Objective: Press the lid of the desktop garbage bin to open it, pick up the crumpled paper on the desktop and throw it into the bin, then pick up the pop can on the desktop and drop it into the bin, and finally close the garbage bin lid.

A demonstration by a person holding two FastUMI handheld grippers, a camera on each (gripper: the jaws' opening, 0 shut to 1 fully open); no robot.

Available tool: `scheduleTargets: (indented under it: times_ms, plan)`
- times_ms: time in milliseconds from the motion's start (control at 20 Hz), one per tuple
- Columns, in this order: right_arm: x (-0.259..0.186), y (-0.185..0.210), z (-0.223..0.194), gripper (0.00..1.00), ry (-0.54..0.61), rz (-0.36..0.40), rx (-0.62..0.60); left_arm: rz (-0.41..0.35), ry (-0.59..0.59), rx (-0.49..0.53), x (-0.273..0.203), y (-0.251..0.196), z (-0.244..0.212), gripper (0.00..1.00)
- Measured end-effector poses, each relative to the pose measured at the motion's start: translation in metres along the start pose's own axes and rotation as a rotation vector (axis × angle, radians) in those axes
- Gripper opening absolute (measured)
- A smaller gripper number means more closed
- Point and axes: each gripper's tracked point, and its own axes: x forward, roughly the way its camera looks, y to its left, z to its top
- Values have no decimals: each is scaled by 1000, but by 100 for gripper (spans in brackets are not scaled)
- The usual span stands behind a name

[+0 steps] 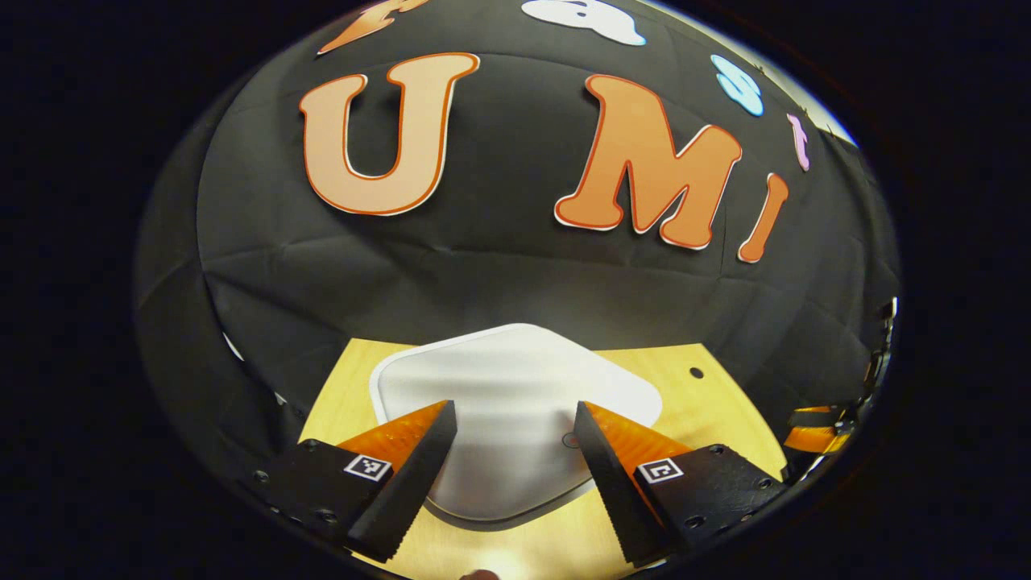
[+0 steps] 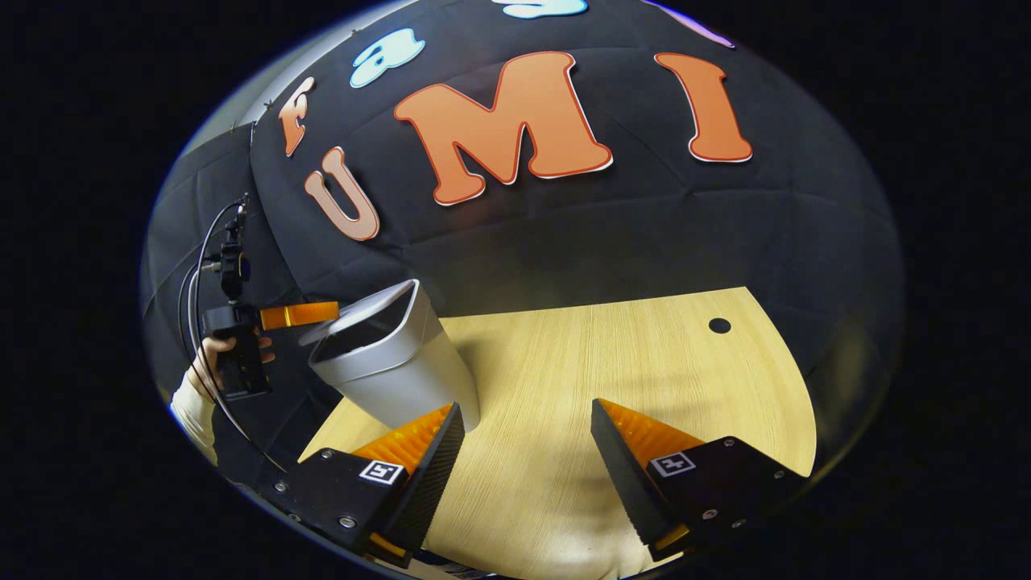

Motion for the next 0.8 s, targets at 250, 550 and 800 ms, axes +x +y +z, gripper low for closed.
scheduleTargets:
  times_ms: [250, 550, 800]
  plan:
    - [-5, -7, -5, 95, 10, 14, 18, 54, -36, 40, 8, 4, -8, 95]
    - [-9, -14, -8, 95, 13, 23, 31, 63, -137, 56, 0, 5, -23, 97]
    - [-6, -13, -8, 95, 18, 30, 39, 37, -140, 145, 3, 4, -29, 96]
